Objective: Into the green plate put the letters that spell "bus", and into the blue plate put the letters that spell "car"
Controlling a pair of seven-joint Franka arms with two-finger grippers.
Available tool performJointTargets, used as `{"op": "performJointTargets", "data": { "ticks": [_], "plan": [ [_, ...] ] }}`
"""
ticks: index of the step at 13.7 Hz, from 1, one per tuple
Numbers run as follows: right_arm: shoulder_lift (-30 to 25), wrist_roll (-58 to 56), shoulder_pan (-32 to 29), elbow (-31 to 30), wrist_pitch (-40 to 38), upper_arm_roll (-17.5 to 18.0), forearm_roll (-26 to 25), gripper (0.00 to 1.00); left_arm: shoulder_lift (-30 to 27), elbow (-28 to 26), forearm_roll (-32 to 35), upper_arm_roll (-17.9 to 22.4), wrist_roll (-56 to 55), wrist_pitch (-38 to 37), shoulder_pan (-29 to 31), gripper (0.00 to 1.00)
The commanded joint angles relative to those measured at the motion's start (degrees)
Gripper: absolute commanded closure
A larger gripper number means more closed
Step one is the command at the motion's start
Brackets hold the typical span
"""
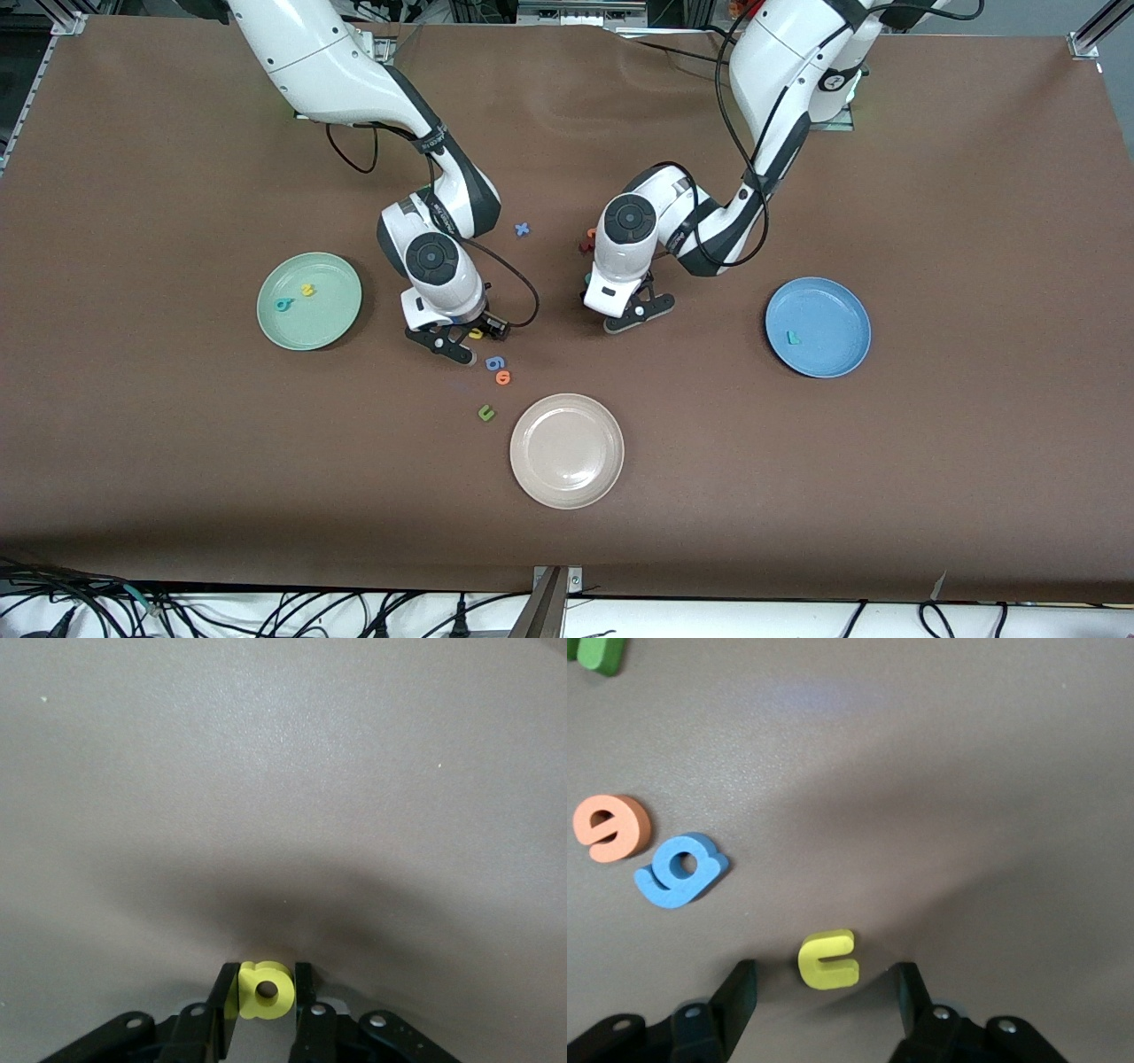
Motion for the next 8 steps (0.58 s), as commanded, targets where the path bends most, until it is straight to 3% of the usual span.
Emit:
{"op": "performJointTargets", "data": {
  "ticks": [1, 4, 6, 8],
  "plan": [
    [0.8, -3.6, -0.2, 0.8, -0.3, -0.7, -1.0, 0.27, 0.7, 1.2, 1.2, 0.4, -1.3, -0.9, -0.6, 0.71],
    [0.8, -3.7, -0.2, 0.6, -0.3, -0.7, -1.1, 0.29, 0.3, 2.0, 1.1, 0.4, -0.9, -2.0, -0.2, 0.73],
    [0.8, -3.8, -0.2, 0.6, -0.3, -0.8, -1.1, 0.38, 0.0, 2.9, 1.1, 0.4, -0.6, -3.4, 0.5, 0.74],
    [0.8, -3.9, -0.2, 0.6, -0.3, -0.8, -1.1, 0.53, 0.0, 5.6, 0.9, 0.3, 2.7, -9.0, 1.8, 0.74]
  ]
}}
